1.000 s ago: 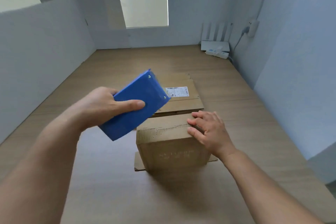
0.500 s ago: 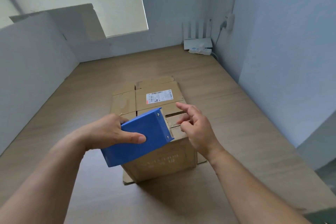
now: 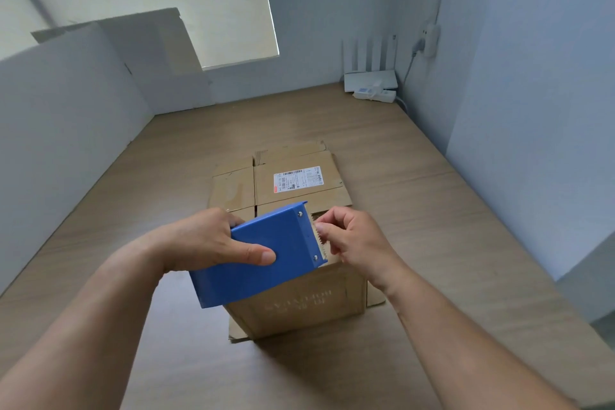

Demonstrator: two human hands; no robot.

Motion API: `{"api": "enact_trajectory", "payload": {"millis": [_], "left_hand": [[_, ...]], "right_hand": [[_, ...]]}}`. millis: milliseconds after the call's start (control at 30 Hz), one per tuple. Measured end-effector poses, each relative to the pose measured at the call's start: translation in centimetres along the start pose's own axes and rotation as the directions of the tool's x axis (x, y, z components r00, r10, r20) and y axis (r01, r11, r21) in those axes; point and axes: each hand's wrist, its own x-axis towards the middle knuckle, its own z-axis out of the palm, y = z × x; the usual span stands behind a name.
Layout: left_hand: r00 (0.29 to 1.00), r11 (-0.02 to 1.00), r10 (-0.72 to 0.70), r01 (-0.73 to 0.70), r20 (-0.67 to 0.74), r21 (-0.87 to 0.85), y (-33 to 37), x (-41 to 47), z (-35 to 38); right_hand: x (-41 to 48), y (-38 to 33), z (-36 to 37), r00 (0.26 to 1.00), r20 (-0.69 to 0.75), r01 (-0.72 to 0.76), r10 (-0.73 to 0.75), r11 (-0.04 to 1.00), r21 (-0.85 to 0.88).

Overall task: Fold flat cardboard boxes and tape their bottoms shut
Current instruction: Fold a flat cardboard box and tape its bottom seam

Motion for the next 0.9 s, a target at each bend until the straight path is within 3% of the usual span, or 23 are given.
{"api": "enact_trajectory", "payload": {"millis": [167,300,433,500,633,767,900], "left_hand": [[0.996,0.997,-0.07,0.069,0.051,0.025,1.2,-0.1,-1.1],[0.964,0.962,-0.262,0.257,0.047,0.095,-0.3,-2.2,-3.7],[0.904,0.876,-0.427,0.407,0.02,0.26,0.5,-1.3,-3.0],[0.887,0.842,-0.462,0.441,-0.006,0.31,1.8,0.2,-2.5],[0.843,0.823,-0.532,0.494,0.075,0.279,3.7,2.2,-2.7],[0.848,0.824,-0.527,0.494,0.057,0.277,5.3,3.7,-2.5],[0.849,0.825,-0.526,0.492,0.058,0.278,6.1,4.8,-2.2]], "right_hand": [[0.3,0.8,0.5,0.996,-0.084,-0.021,0.022,1.0,0.016],[0.9,0.9,-0.4,0.986,-0.149,-0.054,0.07,0.993,0.106],[1.5,0.3,0.1,0.983,-0.086,-0.146,0.163,0.973,0.181],[1.6,0.1,-0.1,0.977,-0.085,-0.169,0.197,0.951,0.26],[0.9,0.6,-0.7,0.962,-0.136,-0.182,0.236,0.928,0.324],[0.9,1.0,-2.0,0.931,-0.129,-0.244,0.341,0.845,0.475],[1.1,1.8,-3.9,0.907,-0.17,-0.32,0.385,0.893,0.316]]}}
